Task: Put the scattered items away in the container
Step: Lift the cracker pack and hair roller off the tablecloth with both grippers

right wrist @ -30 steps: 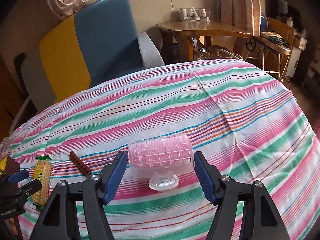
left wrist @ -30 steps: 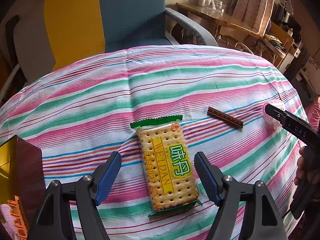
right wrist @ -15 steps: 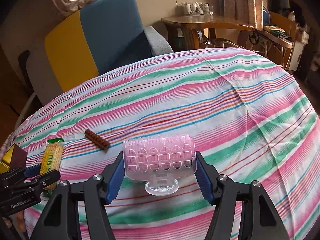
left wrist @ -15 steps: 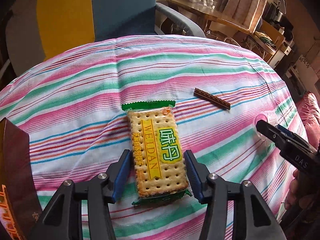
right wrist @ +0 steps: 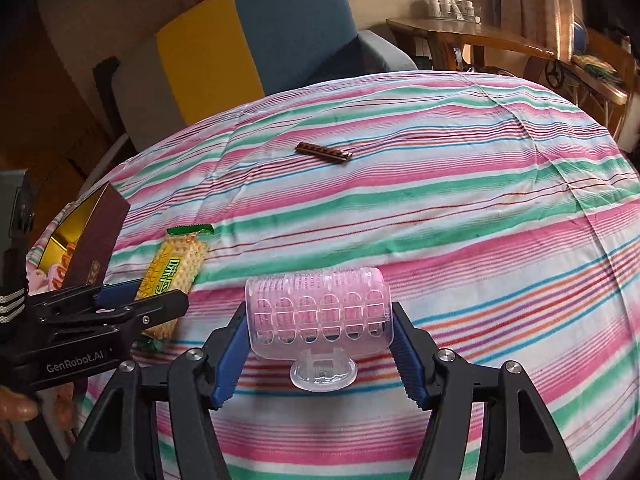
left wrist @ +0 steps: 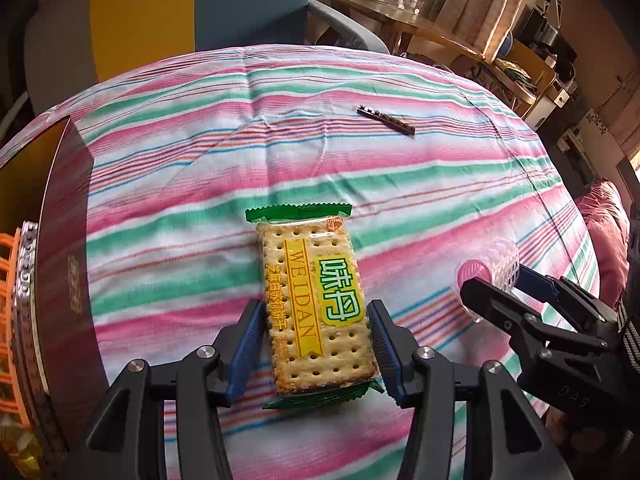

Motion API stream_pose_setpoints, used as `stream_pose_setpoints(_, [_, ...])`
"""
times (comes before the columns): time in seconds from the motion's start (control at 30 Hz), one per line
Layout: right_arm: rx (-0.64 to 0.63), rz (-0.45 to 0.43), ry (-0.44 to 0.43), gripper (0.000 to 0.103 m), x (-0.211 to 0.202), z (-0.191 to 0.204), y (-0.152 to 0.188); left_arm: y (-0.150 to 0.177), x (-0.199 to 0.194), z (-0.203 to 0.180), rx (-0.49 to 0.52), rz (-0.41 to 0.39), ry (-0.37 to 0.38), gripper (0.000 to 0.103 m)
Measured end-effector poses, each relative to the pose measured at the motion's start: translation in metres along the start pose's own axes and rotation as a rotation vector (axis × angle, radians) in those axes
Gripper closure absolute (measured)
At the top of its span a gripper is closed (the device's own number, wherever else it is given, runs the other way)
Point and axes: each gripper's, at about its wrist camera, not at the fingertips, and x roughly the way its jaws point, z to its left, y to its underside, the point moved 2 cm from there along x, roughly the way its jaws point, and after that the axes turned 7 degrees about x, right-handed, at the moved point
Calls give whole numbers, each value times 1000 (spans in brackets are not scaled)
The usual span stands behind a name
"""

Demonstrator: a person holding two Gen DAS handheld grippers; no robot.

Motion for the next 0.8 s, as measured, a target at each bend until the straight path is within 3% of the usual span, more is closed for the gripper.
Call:
stream_pose_setpoints(0.33, [11,12,-8,37,-28,10,43,49,-27,-7,17,-21,27,49])
stream_pose_setpoints(0.63, [52,1,9,33,-43,4,52,59,-39,1,-11,-58,76,42])
stream_pose_setpoints(0.8, [55,-11,21,33,-49,0,46,52,-38,-5,22,-78,67,38])
